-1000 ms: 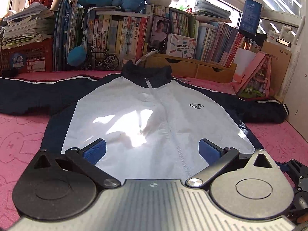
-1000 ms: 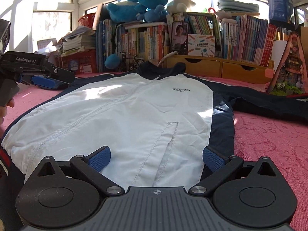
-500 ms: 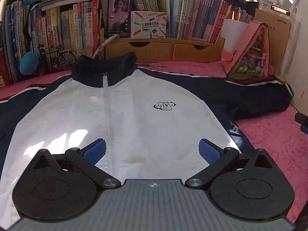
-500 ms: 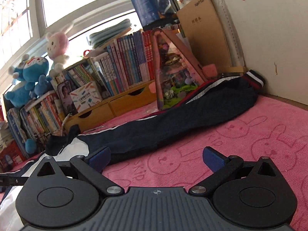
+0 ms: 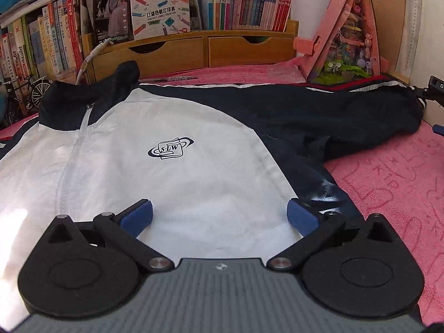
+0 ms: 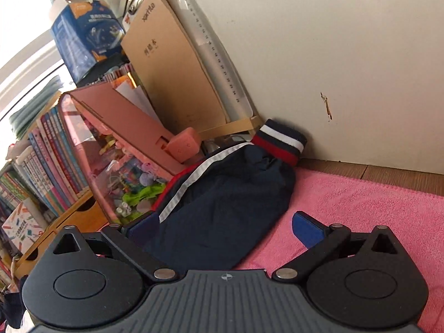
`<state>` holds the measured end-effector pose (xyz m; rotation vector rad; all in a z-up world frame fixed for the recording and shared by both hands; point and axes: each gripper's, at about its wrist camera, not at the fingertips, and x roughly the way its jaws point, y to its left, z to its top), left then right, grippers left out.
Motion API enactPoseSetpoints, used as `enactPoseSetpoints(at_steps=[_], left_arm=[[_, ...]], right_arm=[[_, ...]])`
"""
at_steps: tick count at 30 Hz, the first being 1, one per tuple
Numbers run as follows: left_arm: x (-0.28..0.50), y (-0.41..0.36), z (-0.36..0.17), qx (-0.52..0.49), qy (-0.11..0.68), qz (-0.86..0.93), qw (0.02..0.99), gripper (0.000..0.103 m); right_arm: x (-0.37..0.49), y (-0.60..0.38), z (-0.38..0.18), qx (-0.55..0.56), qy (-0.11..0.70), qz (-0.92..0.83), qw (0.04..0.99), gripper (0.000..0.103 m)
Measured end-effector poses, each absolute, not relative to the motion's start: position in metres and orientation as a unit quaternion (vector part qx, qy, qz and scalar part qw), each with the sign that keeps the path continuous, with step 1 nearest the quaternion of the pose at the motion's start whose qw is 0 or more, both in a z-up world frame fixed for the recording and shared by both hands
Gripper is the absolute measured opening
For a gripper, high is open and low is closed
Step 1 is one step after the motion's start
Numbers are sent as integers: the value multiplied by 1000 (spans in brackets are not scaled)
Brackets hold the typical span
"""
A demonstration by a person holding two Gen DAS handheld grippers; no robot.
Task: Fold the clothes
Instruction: 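Grasp the striped cuff of the navy sleeve with the right gripper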
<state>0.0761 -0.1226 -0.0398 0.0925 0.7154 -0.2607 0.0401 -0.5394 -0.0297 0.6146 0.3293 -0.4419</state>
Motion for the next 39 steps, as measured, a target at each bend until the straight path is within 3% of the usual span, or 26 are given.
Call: enactPoseSetpoints(at_steps=[4,6,7,8,10,12,17,23,28,30,32,34,36,39], left_arm=[[76,-124,-39,43,348,-124,928,103],[77,-124,-39,43,348,-123,928,103],[77,-125,-39,42,348,-123,928,103],[77,-125,-39,42,348,-123,928,103],[78,-125,-39,41,348,-123,928,103],[77,-124,-39,38,347,-121,929,103],[59,-90,-36,16,352,-108,930,103],[32,-12,-32,-30,354,-35,934,103],[10,53,-28,-68,353,26,933,103],[1,79,-26,-84,353,51,931,103],[-8,104,-25,-97,351,74,928,103],[-10,103,-30,-80,343,82,932,103],[-8,97,-33,-58,342,86,934,103],[-5,91,-34,-38,348,86,933,103]], right_arm=[[72,-575,-40,326,175,-244,896,103],[83,-585,-39,327,177,-253,893,95],[89,-587,-39,319,187,-257,893,77],[93,-588,-39,314,196,-264,891,47],[93,-589,-38,318,208,-279,882,17],[81,-583,-31,325,188,-260,890,12],[63,-489,25,196,137,-174,955,8],[57,-354,91,48,80,-19,995,7],[82,-232,103,58,114,129,983,10],[88,-215,94,84,145,147,975,17],[86,-226,82,100,167,133,972,50],[80,-248,68,114,185,105,970,60],[65,-288,54,137,196,47,970,62],[33,-363,34,180,204,-65,960,73]])
